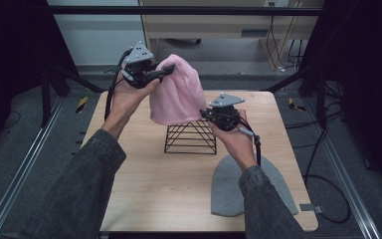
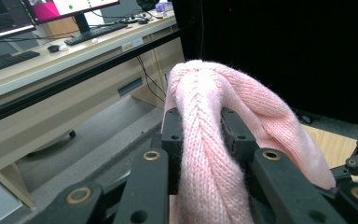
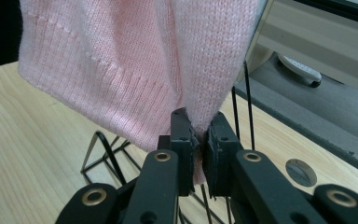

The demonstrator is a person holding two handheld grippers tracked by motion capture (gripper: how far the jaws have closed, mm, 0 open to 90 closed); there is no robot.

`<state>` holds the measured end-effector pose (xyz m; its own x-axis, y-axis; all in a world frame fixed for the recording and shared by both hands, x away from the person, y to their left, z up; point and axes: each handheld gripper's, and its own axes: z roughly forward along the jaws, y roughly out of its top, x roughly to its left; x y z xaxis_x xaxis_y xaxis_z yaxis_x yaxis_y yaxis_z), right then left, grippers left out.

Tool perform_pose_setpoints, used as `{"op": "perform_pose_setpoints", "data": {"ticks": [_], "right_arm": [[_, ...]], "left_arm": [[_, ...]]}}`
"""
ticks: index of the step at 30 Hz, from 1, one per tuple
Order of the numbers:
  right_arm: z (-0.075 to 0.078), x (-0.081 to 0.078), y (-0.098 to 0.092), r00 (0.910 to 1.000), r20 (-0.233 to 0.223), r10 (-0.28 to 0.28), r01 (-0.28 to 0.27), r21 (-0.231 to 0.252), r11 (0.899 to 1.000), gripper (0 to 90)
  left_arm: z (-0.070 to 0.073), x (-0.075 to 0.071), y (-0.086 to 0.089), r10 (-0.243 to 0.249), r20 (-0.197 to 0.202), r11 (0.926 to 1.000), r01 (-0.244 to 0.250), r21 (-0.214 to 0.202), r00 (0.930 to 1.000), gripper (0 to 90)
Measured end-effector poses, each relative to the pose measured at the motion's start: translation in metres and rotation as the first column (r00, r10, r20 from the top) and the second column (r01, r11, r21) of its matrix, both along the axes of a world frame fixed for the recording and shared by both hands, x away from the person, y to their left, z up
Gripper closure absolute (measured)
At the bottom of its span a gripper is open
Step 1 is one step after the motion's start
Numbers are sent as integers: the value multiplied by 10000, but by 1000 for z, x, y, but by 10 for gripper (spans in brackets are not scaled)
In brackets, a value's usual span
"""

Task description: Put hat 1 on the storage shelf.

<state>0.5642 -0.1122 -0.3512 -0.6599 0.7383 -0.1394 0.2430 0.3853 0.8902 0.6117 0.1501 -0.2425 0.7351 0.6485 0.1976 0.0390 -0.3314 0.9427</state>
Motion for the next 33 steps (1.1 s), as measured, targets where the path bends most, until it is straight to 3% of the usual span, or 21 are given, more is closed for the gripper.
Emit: {"op": "perform_pose_setpoints", "data": {"ticks": [17,22,33], "right_arm": [[-17,-16,-17,9995,-223,214,-218,-174,9996,833],[-24,-18,-21,9994,-331,128,-138,-288,9995,833],[-41,-18,-26,9982,-539,-268,243,-480,9986,836]], "left_arm": [[-9,-31,-14,-377,-531,9980,403,477,9979,716],[-18,-28,-16,-350,-638,9948,408,928,9973,712],[-36,-19,-25,-413,-918,9932,509,1046,9949,709]]}}
